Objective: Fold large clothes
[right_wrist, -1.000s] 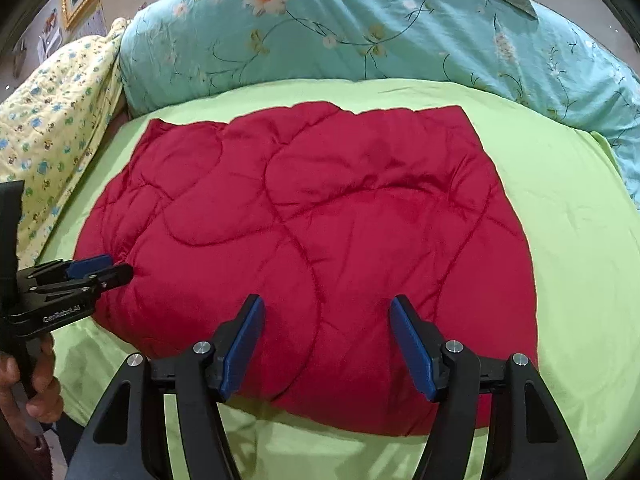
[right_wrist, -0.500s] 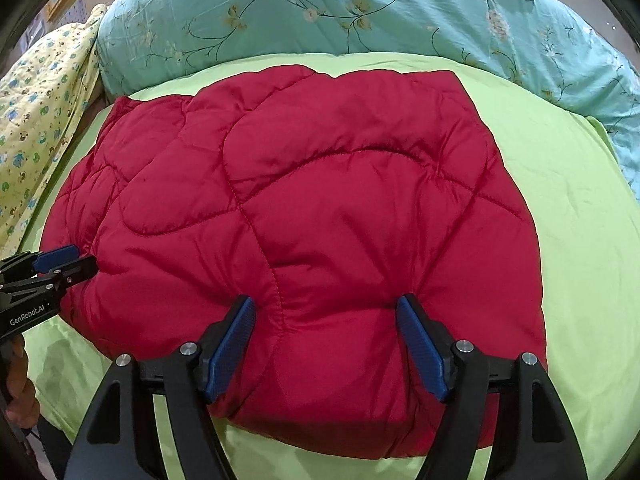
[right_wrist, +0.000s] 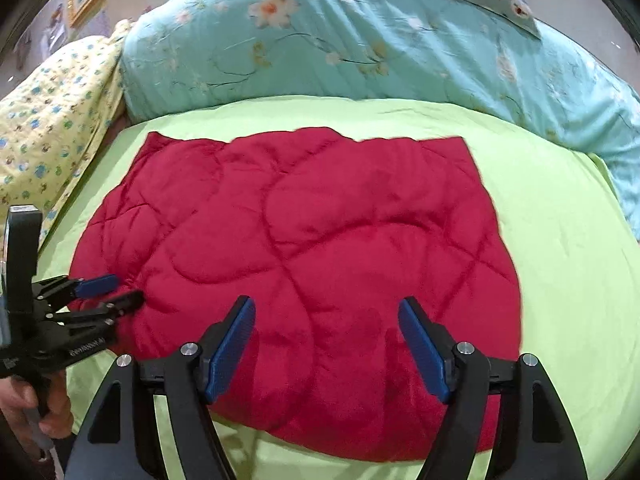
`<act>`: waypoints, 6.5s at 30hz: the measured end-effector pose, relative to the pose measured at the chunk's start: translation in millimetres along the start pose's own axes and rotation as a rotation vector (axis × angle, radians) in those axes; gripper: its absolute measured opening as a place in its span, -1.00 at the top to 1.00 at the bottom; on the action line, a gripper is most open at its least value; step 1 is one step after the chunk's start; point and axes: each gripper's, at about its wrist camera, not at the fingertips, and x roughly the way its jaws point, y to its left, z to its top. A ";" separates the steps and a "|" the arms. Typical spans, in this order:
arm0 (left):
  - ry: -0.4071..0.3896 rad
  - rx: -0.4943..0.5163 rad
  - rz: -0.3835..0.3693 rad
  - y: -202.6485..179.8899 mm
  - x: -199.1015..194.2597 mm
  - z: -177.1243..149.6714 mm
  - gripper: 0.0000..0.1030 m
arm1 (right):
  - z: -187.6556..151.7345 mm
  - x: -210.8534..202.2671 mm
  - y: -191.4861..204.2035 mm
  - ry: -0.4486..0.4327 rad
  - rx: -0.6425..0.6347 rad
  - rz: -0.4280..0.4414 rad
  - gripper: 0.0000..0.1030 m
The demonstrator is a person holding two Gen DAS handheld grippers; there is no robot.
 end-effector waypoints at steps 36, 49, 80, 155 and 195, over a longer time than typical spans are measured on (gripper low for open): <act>-0.024 -0.048 0.037 32.9 6.6 32.8 -0.05 | 15.5 54.7 -32.4 0.087 0.066 -0.063 -0.52; -0.020 -0.039 0.051 29.6 21.4 39.2 -0.14 | 13.7 62.1 -30.4 0.088 0.050 -0.083 -0.57; -0.053 -0.020 0.034 28.5 -4.5 30.5 -0.19 | 8.3 59.4 -23.2 0.088 0.009 -0.110 -0.67; -0.097 -0.050 0.172 18.9 -84.9 -48.8 -0.48 | -59.5 -86.5 36.3 -0.003 -0.082 -0.029 -0.72; 0.022 -0.073 0.114 25.2 10.0 16.9 -0.90 | -9.9 44.3 -16.4 0.153 0.082 -0.011 -1.00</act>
